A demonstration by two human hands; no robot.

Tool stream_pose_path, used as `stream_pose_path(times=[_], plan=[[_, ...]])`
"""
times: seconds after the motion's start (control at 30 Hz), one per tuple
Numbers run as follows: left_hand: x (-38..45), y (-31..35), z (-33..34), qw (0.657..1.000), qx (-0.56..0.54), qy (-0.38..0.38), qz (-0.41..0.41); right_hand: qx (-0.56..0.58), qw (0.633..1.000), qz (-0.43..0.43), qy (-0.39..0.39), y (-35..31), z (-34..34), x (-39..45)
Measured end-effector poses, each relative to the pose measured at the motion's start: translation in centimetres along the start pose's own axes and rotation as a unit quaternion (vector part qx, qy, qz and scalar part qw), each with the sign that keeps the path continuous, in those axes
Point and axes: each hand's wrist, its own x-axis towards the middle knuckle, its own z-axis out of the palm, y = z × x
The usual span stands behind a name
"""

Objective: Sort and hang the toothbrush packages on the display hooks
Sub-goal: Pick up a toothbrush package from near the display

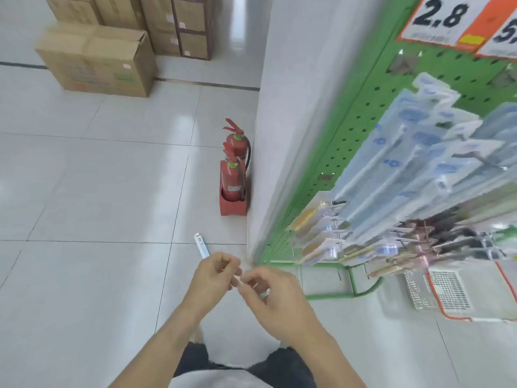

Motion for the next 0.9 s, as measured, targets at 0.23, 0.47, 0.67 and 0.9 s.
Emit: stream_pose_path(times=[0.23, 0.47, 0.67, 0.9], plan=[[6.8, -9.4, -9.2, 0.988, 0.013, 0.010, -0.156, 0.030, 0.986, 0.142, -0.077, 2.9, 10.1, 9.3], [17.5, -21.7, -12.6, 0.960, 0.014, 0.036, -0.278, 0.095, 0.939, 0.317, -0.090, 18.0, 22.3, 20.1], [31.5, -38.2, -10.9, 0.953, 0.046, 0.017, -0.298, 0.108, 0.922, 0.372, -0.025, 36.4, 36.8, 31.7], [43.4, -51.8, -9.9, 0.961, 0.050, 0.014, -0.271, -0.023, 0.942, 0.334, 0.006, 53.3, 49.3, 40.9]])
